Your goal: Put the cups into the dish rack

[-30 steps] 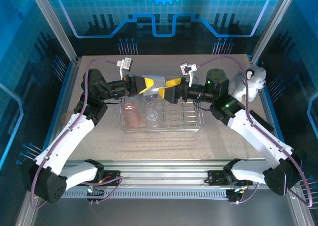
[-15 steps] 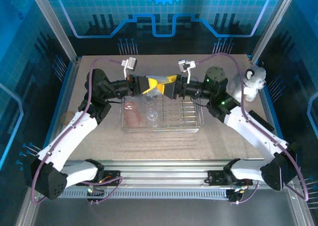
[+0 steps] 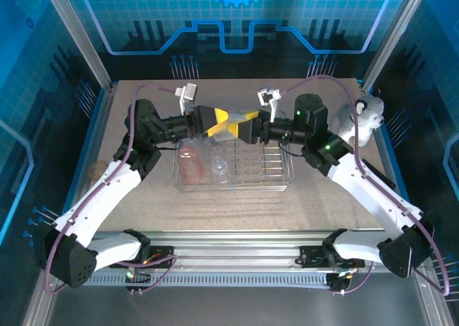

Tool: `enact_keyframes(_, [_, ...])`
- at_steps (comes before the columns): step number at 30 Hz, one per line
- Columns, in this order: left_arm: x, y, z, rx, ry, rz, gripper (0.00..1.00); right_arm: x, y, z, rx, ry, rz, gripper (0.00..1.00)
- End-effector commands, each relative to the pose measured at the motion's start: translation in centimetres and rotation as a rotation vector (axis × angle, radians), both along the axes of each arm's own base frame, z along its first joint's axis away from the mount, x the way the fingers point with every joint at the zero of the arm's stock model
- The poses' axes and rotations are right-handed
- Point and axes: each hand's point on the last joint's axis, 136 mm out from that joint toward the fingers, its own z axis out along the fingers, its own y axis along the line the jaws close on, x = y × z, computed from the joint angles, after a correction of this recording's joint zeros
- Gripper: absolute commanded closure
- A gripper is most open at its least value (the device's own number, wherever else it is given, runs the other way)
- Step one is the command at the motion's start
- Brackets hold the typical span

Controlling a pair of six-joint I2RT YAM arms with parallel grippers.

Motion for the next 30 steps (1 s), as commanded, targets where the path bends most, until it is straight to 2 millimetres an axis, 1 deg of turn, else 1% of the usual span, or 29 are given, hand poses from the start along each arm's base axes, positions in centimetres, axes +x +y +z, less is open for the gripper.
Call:
enact_keyframes(1, [0.9, 0.8, -2.4, 0.103, 0.012, 0.091, 0.01, -0.4, -2.0, 0.9, -0.098, -0.058, -0.063, 0.70])
enact_keyframes(2, [1.2, 1.4, -3.4, 0.169, 0.018, 0.141, 0.01, -0.2, -2.7, 0.5, -0.148, -0.059, -0.089, 0.71])
enact_keyframes(4, [1.7, 3.4, -4.7, 0.313, -0.007, 0.273, 0.01, 0.3, -4.0, -0.6, -0.252, -0.057, -0.135, 0.73])
enact_keyframes(6, [2.2, 6.7, -6.5, 0.503, -0.016, 0.440, 0.01, 0.9, -5.4, -1.9, -0.365, -0.049, -0.179, 0.78])
enact_keyframes(9, [1.7, 11.3, -7.8, 0.734, -0.064, 0.610, 0.01, 1.9, -7.4, -4.1, -0.500, -0.005, -0.235, 0.81])
enact_keyframes(12, [0.9, 15.2, -9.2, 0.937, -0.069, 0.718, 0.01, 3.0, -9.0, -6.8, -0.612, 0.042, -0.274, 0.82])
enact_keyframes(16, [-0.1, 19.2, -11.2, 1.143, -0.016, 0.817, 0.01, 4.3, -10.4, -10.0, -0.737, 0.079, -0.314, 0.82])
enact_keyframes(18, [-0.5, 20.4, -12.3, 1.200, 0.016, 0.843, 0.01, 4.9, -10.8, -11.4, -0.788, 0.093, -0.321, 0.82])
enact_keyframes(21, [-0.9, 21.2, -13.7, 1.233, 0.058, 0.858, 0.01, 5.7, -11.4, -13.5, -0.867, 0.119, -0.333, 0.82])
enact_keyframes(25, [-0.8, 22.2, -15.5, 1.249, 0.113, 0.881, 0.01, 6.8, -12.2, -16.0, -0.977, 0.150, -0.343, 0.82])
enact_keyframes(30, [-0.5, 24.3, -17.8, 1.246, 0.264, 0.906, 0.01, 8.2, -12.7, -19.2, -1.074, 0.177, -0.337, 0.83])
